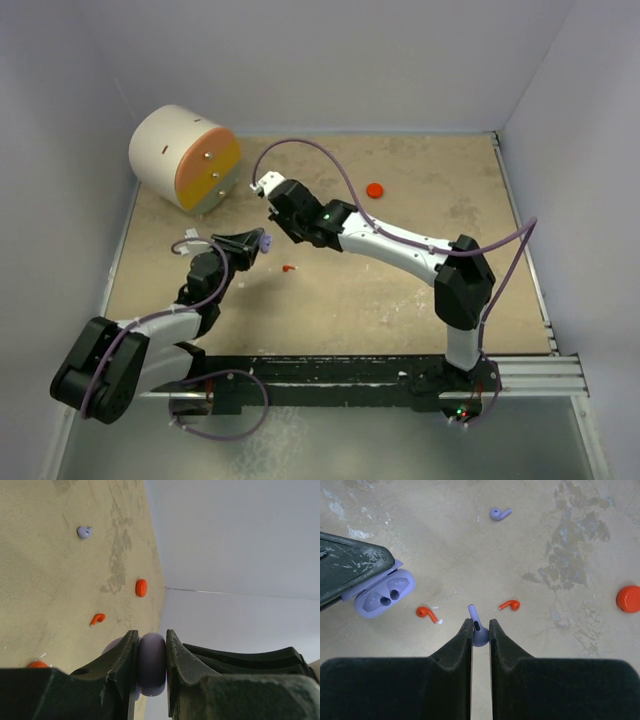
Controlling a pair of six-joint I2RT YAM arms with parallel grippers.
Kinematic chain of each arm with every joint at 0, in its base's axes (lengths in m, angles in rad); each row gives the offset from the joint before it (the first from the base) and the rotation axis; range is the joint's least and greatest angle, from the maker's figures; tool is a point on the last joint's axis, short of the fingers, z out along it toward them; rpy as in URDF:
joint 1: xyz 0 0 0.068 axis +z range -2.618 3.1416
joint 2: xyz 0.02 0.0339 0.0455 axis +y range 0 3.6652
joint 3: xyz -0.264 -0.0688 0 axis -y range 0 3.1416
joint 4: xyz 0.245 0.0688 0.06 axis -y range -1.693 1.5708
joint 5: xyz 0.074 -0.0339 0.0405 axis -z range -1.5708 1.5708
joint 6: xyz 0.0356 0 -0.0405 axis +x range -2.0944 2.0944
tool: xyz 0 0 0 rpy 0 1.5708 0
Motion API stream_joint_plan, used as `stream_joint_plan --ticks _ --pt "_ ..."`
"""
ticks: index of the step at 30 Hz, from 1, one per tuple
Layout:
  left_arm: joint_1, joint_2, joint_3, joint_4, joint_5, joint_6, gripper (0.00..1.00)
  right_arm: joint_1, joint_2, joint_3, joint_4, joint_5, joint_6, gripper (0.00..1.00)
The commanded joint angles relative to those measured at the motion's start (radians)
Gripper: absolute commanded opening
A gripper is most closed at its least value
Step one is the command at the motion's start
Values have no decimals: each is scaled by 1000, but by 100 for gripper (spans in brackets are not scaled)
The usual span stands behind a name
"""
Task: Insert the wireless bluetooth earbuds into the charging case
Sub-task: Place the earbud in the charging case.
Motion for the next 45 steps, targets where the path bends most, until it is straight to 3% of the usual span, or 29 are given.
stream_joint_plan --ticks 1,22,45 --pt "7 33 41 85 25 23 0 5 -16 92 -56 13 -46 0" --pt "4 92 65 131 61 30 0 29 94 257 -177 -58 -106 0" --pt "6 148 72 192 92 35 0 60 131 265 -192 -85 -116 0"
